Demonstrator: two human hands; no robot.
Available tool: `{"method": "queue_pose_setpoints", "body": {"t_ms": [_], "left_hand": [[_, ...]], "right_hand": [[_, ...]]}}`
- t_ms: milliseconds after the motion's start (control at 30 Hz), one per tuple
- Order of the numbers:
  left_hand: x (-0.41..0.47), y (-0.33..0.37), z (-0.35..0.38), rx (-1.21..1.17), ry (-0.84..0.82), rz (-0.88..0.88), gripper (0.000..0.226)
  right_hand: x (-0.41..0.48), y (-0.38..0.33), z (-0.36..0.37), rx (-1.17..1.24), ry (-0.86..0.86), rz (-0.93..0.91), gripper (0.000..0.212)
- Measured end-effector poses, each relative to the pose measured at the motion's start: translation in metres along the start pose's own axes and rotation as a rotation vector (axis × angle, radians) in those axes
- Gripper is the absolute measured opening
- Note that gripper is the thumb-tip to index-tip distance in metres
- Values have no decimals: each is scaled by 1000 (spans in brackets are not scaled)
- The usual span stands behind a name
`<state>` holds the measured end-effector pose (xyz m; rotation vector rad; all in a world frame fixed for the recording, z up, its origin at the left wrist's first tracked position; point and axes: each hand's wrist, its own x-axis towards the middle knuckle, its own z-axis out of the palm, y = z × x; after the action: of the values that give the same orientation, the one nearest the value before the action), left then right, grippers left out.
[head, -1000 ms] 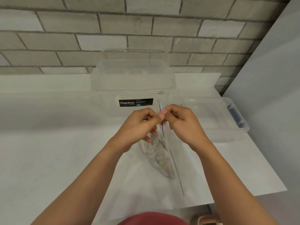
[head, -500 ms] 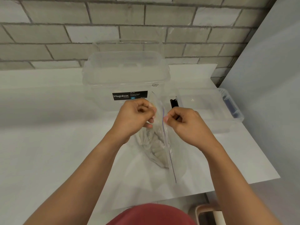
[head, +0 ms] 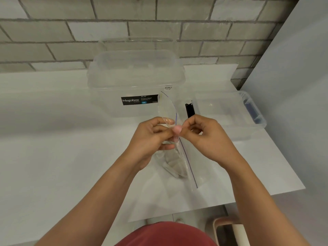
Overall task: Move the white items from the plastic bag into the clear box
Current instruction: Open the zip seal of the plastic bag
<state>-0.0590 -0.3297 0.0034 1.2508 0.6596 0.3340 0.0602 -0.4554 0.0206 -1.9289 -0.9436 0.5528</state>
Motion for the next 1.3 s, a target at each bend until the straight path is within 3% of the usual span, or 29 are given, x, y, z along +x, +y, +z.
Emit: {"method": "queue_pose_setpoints", "body": {"t_ms": [167,367,467,600,800,1000,1133,1300], "left_hand": [[-2,-2,5,48,-30,58,24],[-3,0,8,-35,117,88,24],[-7,0,16,-112,28,-15,35],[-6,-7,19,-85,11,46,44],[-5,-13,14,-82,-12,65,52],[-4,-15,16,-127,188,99,45],[-9,-14,23,-177,55,-4,55],[-8,-14,25,-127,12,63,62]], "right_hand": [[-6,5,-10,-246,-60,5,16],[-4,11,-11,-253,181,78,14],[-7,4,-4,-128,133,73,12],[-13,-1,-5,32,98,66,20],[-17,10,-11,-167,-82,53,25],[-12,19,-11,-305,177,89,24],[-11,11,-4,-175,165,55,24],[-19,6,-5,33,7,70,26]]}}
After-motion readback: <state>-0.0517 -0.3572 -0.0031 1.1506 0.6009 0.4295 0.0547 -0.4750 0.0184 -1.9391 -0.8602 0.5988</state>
